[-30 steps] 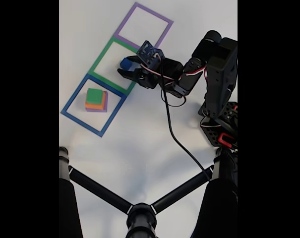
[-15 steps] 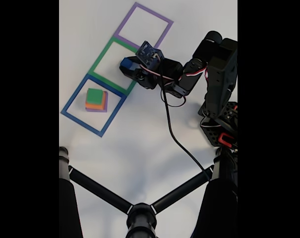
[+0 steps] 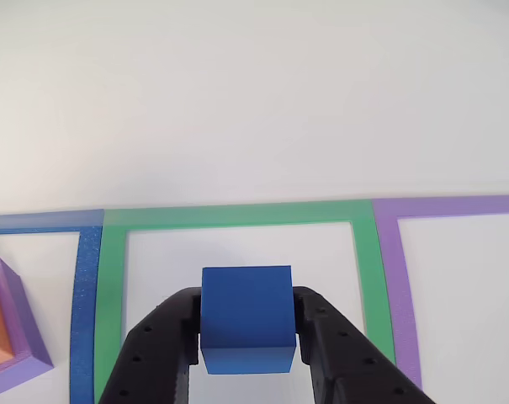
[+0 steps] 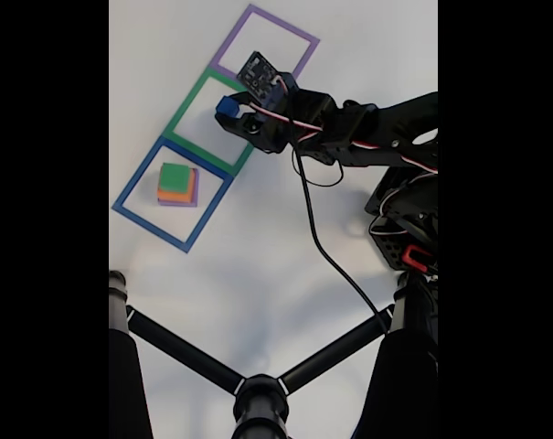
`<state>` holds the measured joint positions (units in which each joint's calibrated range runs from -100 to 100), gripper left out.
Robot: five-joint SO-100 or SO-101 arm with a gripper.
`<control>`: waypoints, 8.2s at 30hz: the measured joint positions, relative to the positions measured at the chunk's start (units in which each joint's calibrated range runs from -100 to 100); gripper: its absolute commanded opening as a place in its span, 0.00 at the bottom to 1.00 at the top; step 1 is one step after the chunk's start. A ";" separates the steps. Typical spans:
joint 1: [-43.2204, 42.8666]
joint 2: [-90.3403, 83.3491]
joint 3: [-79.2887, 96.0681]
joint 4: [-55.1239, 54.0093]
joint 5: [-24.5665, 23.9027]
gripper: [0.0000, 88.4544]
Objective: Tower of hanoi
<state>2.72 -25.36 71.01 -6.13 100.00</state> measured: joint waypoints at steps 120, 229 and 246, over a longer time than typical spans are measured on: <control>-24.78 1.51 -9.12 -4.04 0.00 0.19; 1.55 -74.14 28.47 59.04 -199.41 0.00; 1.46 -74.14 28.47 59.12 -199.41 0.00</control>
<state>4.18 -99.50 99.48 52.99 -99.41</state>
